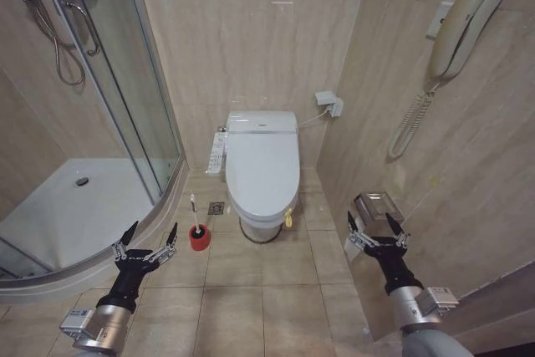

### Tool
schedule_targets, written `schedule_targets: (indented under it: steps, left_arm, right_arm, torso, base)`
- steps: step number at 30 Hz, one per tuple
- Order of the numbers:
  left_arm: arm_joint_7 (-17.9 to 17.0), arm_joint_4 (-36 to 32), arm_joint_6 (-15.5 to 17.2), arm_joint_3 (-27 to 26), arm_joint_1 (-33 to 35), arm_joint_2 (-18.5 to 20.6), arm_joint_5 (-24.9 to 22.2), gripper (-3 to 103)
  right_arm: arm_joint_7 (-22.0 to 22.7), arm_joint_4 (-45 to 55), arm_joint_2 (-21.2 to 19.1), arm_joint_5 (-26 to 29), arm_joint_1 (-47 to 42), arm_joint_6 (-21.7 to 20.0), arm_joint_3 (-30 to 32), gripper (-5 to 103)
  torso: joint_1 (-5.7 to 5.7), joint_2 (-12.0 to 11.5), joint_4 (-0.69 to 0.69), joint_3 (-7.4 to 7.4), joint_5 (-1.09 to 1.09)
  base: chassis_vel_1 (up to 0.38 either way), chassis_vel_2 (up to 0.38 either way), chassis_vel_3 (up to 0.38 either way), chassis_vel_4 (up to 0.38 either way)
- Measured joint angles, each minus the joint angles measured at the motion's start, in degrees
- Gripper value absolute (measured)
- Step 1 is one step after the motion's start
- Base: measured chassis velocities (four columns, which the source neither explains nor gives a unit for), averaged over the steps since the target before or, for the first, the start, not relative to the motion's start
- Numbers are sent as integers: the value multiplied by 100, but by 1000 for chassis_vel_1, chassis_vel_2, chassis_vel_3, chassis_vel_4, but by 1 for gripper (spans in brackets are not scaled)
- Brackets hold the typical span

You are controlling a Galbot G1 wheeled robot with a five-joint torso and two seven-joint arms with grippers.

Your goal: Open the toilet lid, clean the toilet bowl with a toilet brush, close the toilet lid, and flush.

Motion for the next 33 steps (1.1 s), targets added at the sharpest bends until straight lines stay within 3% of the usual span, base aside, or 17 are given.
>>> schedule_targets:
  steps: [17,33]
  left_arm:
    - [0,0,0,0,0,0,0,100]
    - [0,0,0,0,-1,0,0,100]
  right_arm:
    - [-250,-52,267,-7,-134,271,-9,100]
    - [-31,-182,296,96,13,339,17,100]
  torso:
    - [0,0,0,0,0]
    - [0,0,-1,0,-1]
  base:
    - [0,0,0,0]
    - [-74,87,82,-83]
